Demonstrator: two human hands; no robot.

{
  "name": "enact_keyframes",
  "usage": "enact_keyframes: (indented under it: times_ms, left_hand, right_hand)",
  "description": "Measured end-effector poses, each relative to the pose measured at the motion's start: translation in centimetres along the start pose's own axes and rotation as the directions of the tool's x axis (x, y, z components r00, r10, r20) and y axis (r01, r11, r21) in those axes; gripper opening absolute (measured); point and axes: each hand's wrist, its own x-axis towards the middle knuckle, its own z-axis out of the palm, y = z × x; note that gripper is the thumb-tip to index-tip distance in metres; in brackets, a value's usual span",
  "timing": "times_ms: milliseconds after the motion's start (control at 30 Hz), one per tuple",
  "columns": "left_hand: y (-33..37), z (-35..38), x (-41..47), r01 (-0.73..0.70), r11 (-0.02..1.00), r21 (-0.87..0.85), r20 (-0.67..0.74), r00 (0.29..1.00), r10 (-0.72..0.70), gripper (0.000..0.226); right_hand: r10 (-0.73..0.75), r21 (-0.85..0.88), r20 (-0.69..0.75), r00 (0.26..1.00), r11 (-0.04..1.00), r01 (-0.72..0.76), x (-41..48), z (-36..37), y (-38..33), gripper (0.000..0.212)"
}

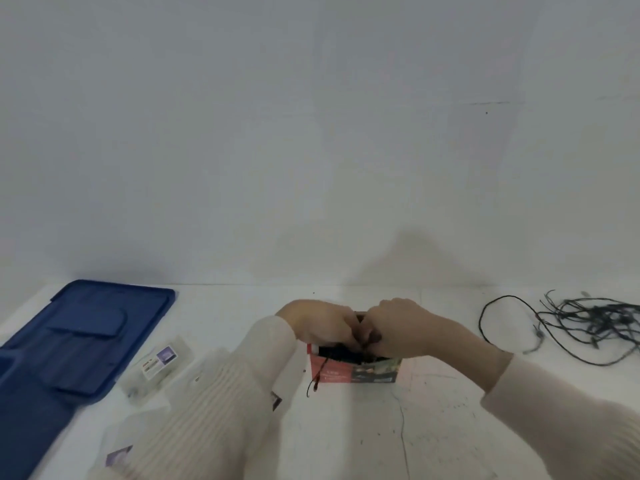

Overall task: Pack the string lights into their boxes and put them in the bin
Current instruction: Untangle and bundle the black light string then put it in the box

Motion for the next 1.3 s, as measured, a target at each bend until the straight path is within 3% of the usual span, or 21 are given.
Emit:
enact_keyframes:
  times_ms: [67,100,200,300,400,467,600,767,867,1033,1133,1200,1233,1300]
  left_hand:
    - [0.1,0.6,-0.4,0.011,0.927,0.375,-0.221,0.972,0.077,0.022]
    - [-0.1,0.8,-0.9,-0.001,0.909,0.417,-0.273,0.954,0.127,0.023]
    - [-0.9,-0.2,-3.3,-0.091,0.936,0.341,-0.385,0.895,0.227,0.02]
    - [-0.8,-1.1,-6.1,0.011,0.949,0.314,-0.477,0.867,0.148,0.032]
    - [0.6,0.6,-7.4,0.244,0.879,0.409,-0.428,0.902,-0.051,0.056]
    - [1.1,2.2,-7.2,0.3,0.823,0.482,-0.41,0.908,-0.091,0.052]
    - [1.8,2.8,-6.3,0.228,0.826,0.515,-0.35,0.936,-0.041,0.034]
    - [1.6,0.5,-3.6,0.162,0.88,0.447,-0.407,0.912,0.039,0.031]
    - [1.3,1.4,-1.7,0.165,0.878,0.45,-0.38,0.925,0.021,0.016]
    - [1.8,2.1,-0.6,0.21,0.889,0.406,-0.389,0.921,-0.04,0.022]
    - [1.4,0.8,-0.6,0.201,0.886,0.418,-0.264,0.96,-0.094,0.003]
    - [1.8,-0.4,-1.5,0.164,0.925,0.342,-0.157,0.981,-0.116,0.012]
    - [2.2,-1.0,-2.0,0.14,0.933,0.33,-0.165,0.982,-0.089,0.016]
    - [3.0,-1.7,-2.8,0.121,0.915,0.385,-0.319,0.948,0.009,0.021]
  right_hand:
    - [0.026,-0.093,-0.003,1.0,0.995,-0.026,0.4,0.2,-0.5,0.023]
    - [0.028,-0.119,-0.006,1.0,0.993,-0.028,0.7,0.3,-0.7,0.023]
    - [0.011,-0.107,0.026,1.0,0.994,-0.009,1.6,0.2,-1.5,0.023]
    - [0.01,-0.054,0.048,0.999,0.999,-0.008,2.2,0.2,-1.7,0.022]
    - [0.016,-0.021,0.042,0.999,1.0,-0.015,2.3,0.5,-1.6,0.019]
    - [0.019,-0.006,0.036,0.999,1.0,-0.019,2.3,0.8,-1.5,0.019]
    - [0.02,0.03,0.022,1.0,0.999,-0.02,2.1,1.0,-1.4,0.014]
    - [-0.004,0.084,-0.022,1.0,0.996,0.005,1.5,1.2,-1.6,0.011]
    - [0.02,0.178,-0.04,0.999,0.984,-0.013,0.7,1.4,-1.3,0.018]
    - [0.011,0.317,-0.113,0.994,0.948,0.026,-1.0,1.3,-0.7,0.019]
    - [-0.024,0.343,0.016,1.0,0.939,0.017,-1.4,1.8,-0.9,0.022]
    - [-0.036,0.309,0.084,0.996,0.951,0.008,-1.0,1.6,-0.9,0.023]
    - [-0.046,0.277,0.12,0.992,0.961,0.011,-0.8,1.4,-0.9,0.022]
    - [-0.048,0.236,0.192,0.98,0.972,0.002,-0.2,0.8,-1.2,0.02]
